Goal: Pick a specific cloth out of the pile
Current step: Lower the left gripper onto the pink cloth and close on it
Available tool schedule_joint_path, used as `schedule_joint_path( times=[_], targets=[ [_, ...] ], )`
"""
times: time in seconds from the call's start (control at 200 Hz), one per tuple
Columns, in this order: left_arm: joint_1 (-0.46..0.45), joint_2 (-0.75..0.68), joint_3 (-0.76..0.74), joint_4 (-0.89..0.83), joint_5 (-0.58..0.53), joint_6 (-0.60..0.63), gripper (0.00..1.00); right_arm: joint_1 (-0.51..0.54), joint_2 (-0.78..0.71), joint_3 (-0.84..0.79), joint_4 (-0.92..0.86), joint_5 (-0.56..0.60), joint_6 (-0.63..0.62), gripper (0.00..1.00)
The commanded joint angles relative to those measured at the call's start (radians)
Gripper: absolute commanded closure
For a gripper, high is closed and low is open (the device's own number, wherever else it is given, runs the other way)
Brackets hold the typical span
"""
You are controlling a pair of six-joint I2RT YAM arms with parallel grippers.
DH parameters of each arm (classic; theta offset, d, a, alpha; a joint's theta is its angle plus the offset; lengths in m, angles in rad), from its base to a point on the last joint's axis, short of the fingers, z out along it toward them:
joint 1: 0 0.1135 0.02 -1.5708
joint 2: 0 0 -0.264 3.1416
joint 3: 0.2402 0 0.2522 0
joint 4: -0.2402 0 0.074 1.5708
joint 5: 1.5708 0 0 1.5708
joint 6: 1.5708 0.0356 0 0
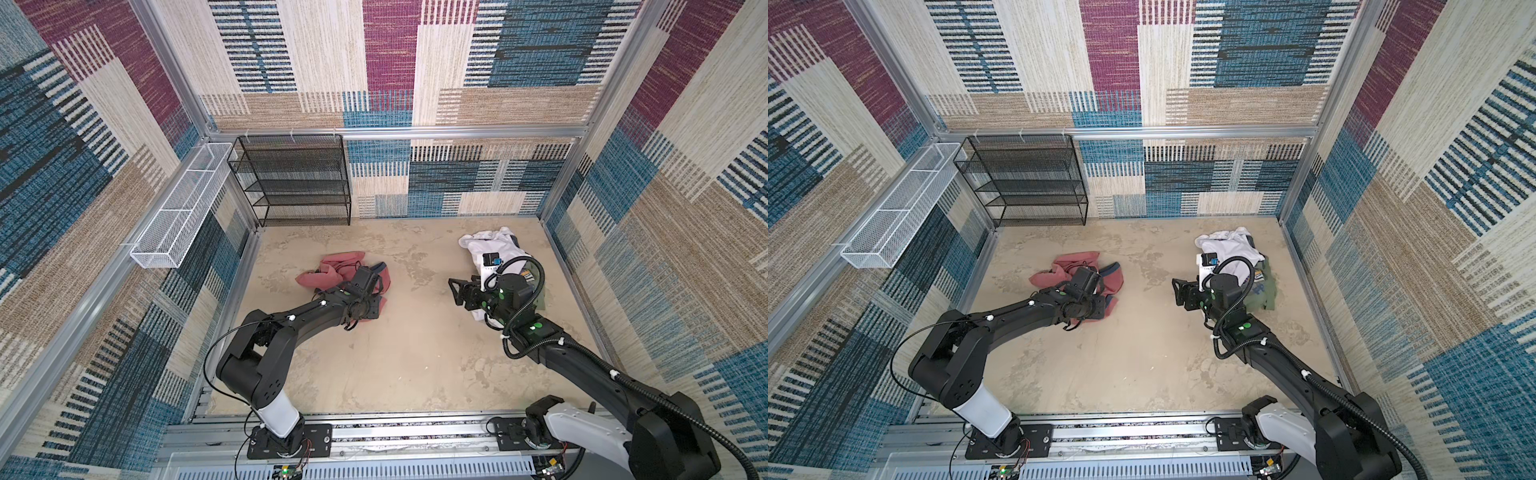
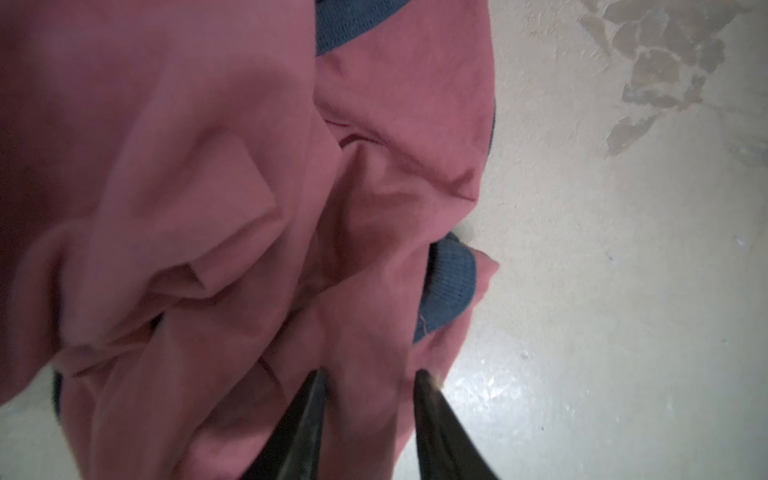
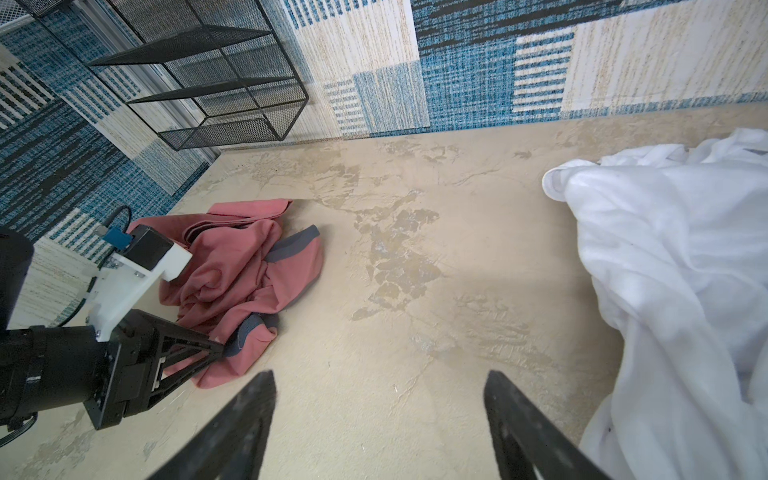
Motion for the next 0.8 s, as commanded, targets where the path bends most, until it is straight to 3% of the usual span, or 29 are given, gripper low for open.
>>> schedule_joint_path(
  times=[0.0,0.12,0.205,0.546,0.796],
  targets=[
    [0.0,0.013,0.013,-0.004,-0.019,0.002,0.66,-0.001,-0.001,0.014,0.019,-0.014,-0.005,0.18],
    [0.0,0.024,0.019,-0.003,-0.018,0.0,0.8,-0.002,0.0,0.019,0.015,-0.014,-0.007,0.18],
    [0.0,0.018,0.02,-0.005,-0.017,0.0,1.0,-0.003,-0.004,0.022,0.013,-0.015,-0.008,0.18],
    [0.0,-0.148,0.027,-0.083,-0.043,0.012,1.0,-0.003,-0.008,0.034,0.004,-0.02,-0.007,0.18],
    [0.001,-0.328,0.081,-0.208,-0.121,0.024,1.0,-0.003,-0.007,0.042,0.009,-0.034,0.002,0.18]
  ],
)
